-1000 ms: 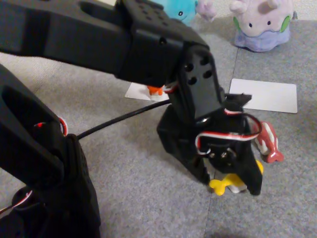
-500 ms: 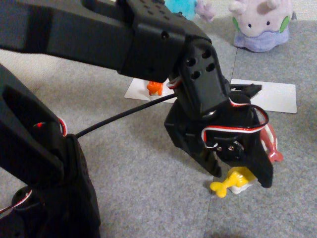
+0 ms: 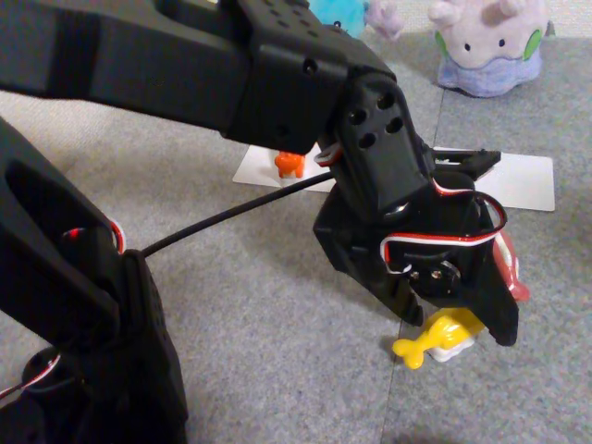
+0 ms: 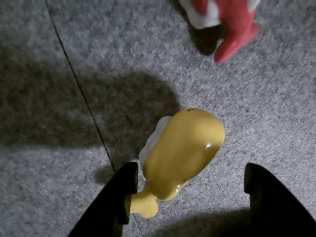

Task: Wooper wants to eat egg sudhi, and Goomy wants to eat shrimp sushi

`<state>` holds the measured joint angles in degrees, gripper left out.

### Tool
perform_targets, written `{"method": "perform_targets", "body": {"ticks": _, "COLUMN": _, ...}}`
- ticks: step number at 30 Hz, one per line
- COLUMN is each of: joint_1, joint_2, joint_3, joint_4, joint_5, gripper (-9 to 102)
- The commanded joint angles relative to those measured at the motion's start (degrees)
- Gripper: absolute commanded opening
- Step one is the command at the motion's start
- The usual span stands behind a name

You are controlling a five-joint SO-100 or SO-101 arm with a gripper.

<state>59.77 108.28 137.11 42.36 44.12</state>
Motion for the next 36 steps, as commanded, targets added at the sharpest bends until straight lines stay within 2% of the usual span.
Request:
{"method": "perform_targets", "body": {"ticks": 1, "joint_1": -0.3, "joint_2": -0.4, "joint_3": -1.9, "joint_4": -1.1, "joint_5": 0.4, "gripper": 26}}
{"method": "perform_targets", "body": {"ticks": 9, "joint_1": -1.0, "joint_2": -4.0, "joint_3": -2.4, "joint_4": -3.2, "joint_5": 0.4, "gripper": 25}}
{"method": "perform_targets", "body": {"ticks": 16, "joint_1": -1.1, "joint_2": -4.0, "joint_3": -2.4, "joint_4": -3.2, "joint_5": 0.4, "gripper": 15}}
{"method": "perform_targets", "body": {"ticks": 25, "joint_1": -0.4, "joint_2": -4.0, "joint_3": -2.4, "joint_4": -3.3, "joint_5": 0.4, "gripper": 7}}
{"method": "perform_targets", "body": {"ticks": 36, "joint_1": -0.4, "joint_2": -3.8, "joint_3": -2.4, "joint_4": -3.2, "joint_5": 0.4, "gripper": 2}}
